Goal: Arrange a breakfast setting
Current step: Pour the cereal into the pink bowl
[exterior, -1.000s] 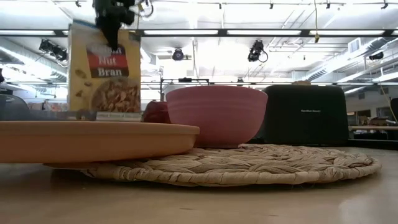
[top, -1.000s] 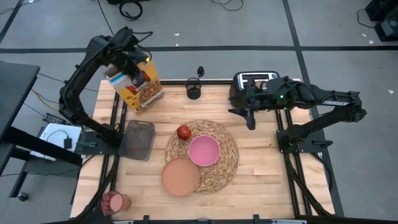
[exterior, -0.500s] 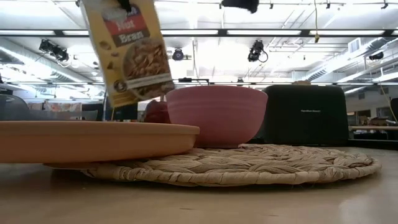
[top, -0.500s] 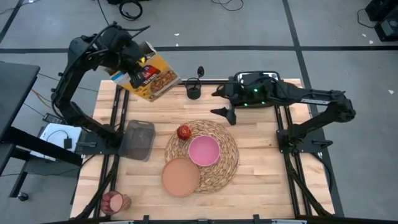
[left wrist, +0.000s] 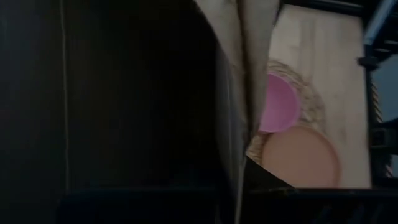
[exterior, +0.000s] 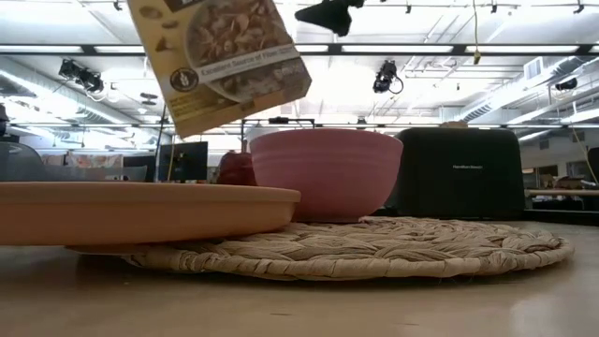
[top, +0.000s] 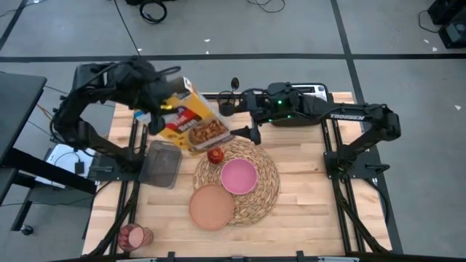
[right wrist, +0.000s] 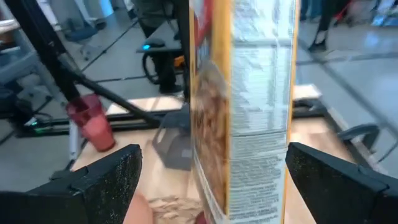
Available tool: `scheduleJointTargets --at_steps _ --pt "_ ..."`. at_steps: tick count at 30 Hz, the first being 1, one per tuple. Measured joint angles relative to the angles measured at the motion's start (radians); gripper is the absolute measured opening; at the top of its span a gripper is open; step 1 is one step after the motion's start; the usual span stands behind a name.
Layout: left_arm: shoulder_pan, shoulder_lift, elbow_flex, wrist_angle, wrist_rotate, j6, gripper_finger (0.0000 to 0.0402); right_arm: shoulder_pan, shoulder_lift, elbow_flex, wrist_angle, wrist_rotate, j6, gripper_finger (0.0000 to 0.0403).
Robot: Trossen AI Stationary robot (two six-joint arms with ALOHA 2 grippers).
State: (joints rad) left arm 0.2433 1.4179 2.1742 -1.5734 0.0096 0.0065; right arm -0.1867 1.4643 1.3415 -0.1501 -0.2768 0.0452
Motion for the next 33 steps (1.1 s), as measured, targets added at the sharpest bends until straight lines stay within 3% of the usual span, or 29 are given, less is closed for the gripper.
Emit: scheduleJointTargets --at_steps 11,23,27,33 --pt "-0.190 0.000 0.000 0.003 -0.015 -0.094 0.0004 0.022 0.104 0.000 0.021 -0.082 0.049 0.0400" --pt "-0.242 0.000 0.000 0.093 -0.077 -0.099 0.0004 0.042 0.148 0.000 0.026 -0.032 0.075 0.0395" --pt "-0.242 0.000 -0.001 0.137 -0.078 -0.070 0.0004 0.042 0.156 0.000 0.032 -0.058 0.136 0.0365" --pt "-0.242 -0.001 -0.001 0.155 -0.083 -0.048 0.0005 0.042 0.156 0.000 0.055 -0.072 0.178 0.0272"
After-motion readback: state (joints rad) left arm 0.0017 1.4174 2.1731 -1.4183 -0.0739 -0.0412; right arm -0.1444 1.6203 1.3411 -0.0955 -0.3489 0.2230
